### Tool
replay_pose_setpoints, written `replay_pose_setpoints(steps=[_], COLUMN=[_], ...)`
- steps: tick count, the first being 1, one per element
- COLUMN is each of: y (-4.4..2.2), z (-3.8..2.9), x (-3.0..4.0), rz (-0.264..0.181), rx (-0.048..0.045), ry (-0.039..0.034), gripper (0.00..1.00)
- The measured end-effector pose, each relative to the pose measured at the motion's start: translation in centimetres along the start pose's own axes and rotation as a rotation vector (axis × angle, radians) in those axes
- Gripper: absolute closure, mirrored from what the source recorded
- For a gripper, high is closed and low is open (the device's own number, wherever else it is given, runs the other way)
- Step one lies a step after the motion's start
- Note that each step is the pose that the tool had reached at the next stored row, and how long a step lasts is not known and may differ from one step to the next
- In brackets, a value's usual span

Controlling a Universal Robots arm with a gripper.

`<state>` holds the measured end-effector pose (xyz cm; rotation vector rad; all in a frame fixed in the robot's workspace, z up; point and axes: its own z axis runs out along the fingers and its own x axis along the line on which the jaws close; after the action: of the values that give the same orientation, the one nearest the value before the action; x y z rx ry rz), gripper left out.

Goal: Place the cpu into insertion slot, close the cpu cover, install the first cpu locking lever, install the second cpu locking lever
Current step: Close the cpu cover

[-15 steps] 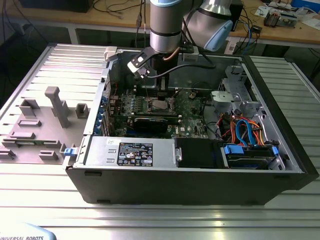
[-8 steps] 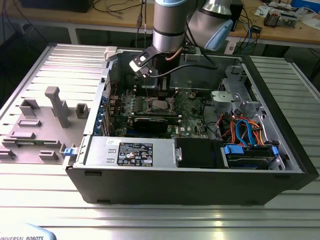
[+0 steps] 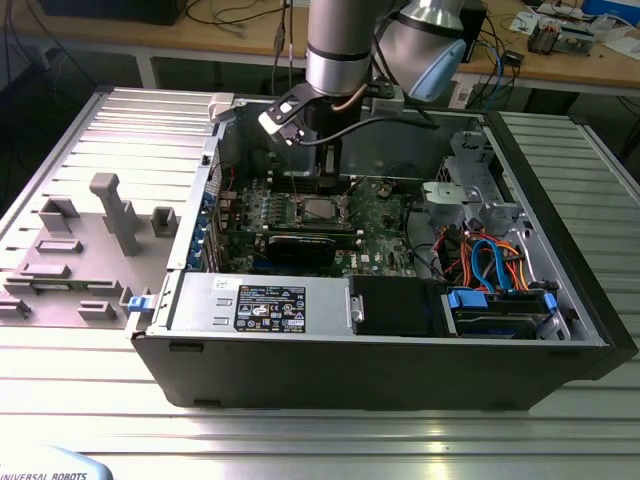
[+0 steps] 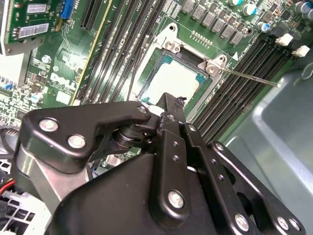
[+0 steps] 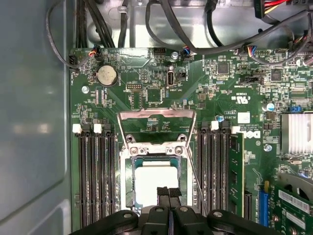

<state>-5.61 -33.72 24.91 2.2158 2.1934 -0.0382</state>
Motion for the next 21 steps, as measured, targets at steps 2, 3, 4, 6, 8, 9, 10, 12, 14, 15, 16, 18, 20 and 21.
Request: replay_pose_setpoints(steps=[2,3,4,6,8,9,10,12,14,15,16,18,20,21], y=[0.00,0.00,0.00,0.00,0.00,0.00,0.00,0.08,0.27,0.38,0.51,0.67,0.68,0.68], z=[-0.17,-0.17,-0.18,-0.18,-0.18,-0.18,-0.18,-0.18,-0.19,-0.18,-0.18,-0.18,-0.23,-0.30], x=[0.00,0.00,0.00,0.00,0.00,0.00,0.00,-0.01,-0.01,0.00,0.00,0.00,0.00,0.01], rz=[0.000,0.000,0.000,0.000,0.000,0.000,0.000,0.000,0.000,0.000,0.000,0.000,0.000,0.000], rx=[-0.0002,-0.0002,-0.0001,0.0000,0.0000,0.0000,0.0000,0.0000,0.0000,0.0000,0.0000,0.0000,0.0000,0.0000], ry=[-0.0006,-0.0005,-0.0005,-0.0003,-0.0001,0.0000,0.0002,0.0001,0.0001,0.0001,0.0001,0.0002,0.0001,0.0002], gripper=[0.89,0.89,0.89,0.89,0.89,0.89,0.89,0.89,0.89,0.89,0.89,0.89,0.89,0.89])
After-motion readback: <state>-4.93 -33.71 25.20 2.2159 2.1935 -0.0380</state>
